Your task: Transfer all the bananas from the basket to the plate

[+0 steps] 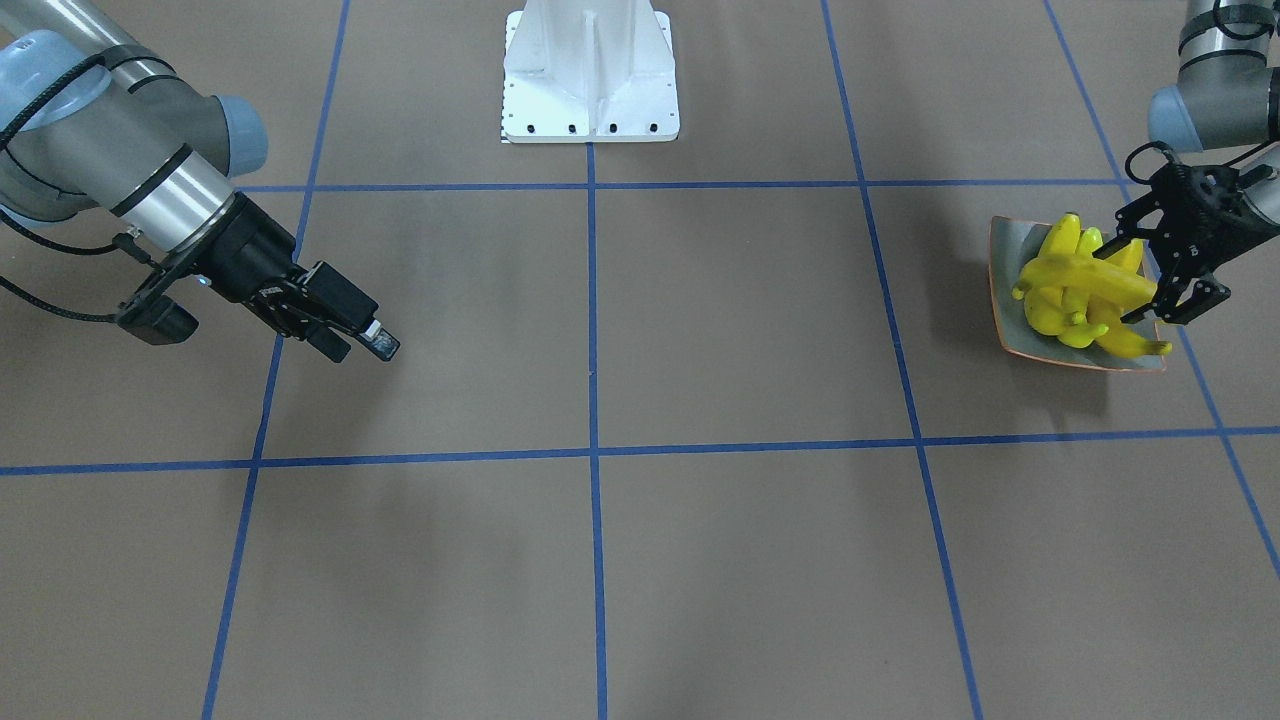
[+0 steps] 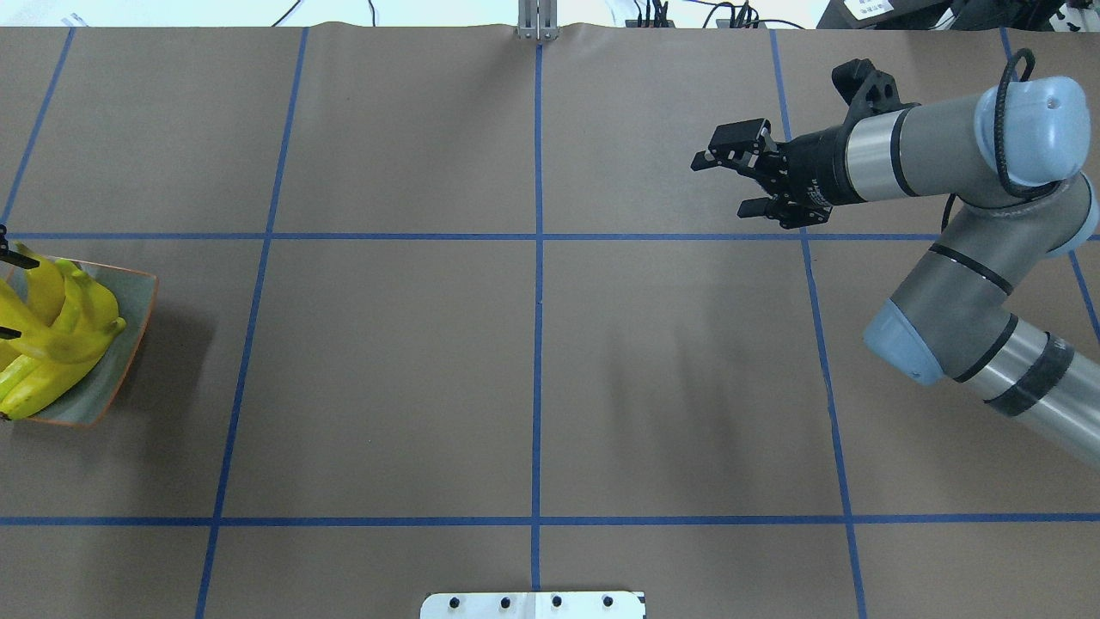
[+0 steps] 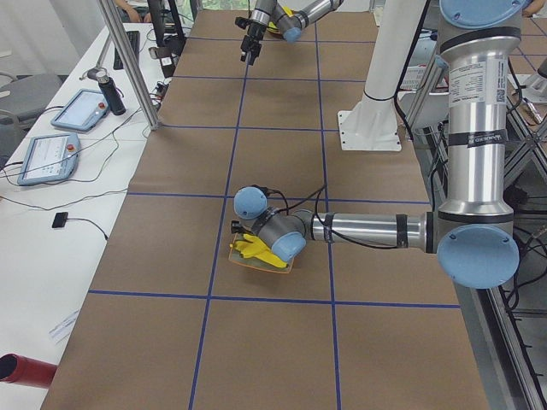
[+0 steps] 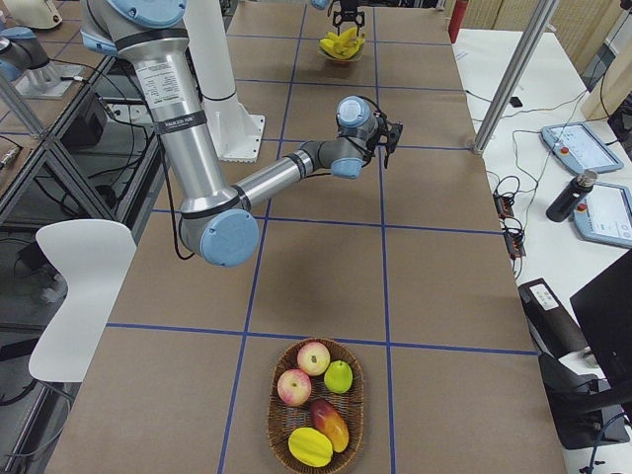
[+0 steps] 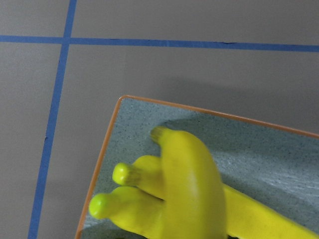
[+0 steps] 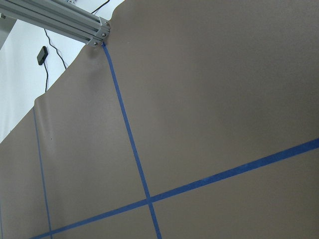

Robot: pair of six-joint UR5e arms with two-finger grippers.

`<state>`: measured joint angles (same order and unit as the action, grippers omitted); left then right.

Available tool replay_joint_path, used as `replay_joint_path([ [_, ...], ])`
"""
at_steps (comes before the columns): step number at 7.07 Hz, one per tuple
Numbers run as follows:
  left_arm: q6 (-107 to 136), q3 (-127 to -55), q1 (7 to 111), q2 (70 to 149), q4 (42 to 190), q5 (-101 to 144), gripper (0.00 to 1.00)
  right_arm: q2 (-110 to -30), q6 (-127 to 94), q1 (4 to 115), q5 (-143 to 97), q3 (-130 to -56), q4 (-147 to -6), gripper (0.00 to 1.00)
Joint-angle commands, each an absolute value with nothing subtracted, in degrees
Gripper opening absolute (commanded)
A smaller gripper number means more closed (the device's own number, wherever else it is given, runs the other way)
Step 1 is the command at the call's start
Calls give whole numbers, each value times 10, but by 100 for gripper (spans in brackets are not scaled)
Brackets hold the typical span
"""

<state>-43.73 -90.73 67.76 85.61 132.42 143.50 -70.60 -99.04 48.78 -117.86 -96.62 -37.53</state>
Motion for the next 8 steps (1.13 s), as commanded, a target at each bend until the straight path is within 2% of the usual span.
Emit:
replay_joint_path([
  [1,-350,-926,678,857,1338,1436,99,-707,-992,488,-1179,-969,-376,100],
  [4,-110,-968,681,877,1329,1446,99,-728,-958,542,-1226,-969,-377,100],
  [6,90,-981,686,905,1326,1395,99,-789,-785,603,-1292,-964,-384,100],
  [8,134,-981,696,974,1201,1369,99,-846,-614,664,-1309,-954,-404,100],
])
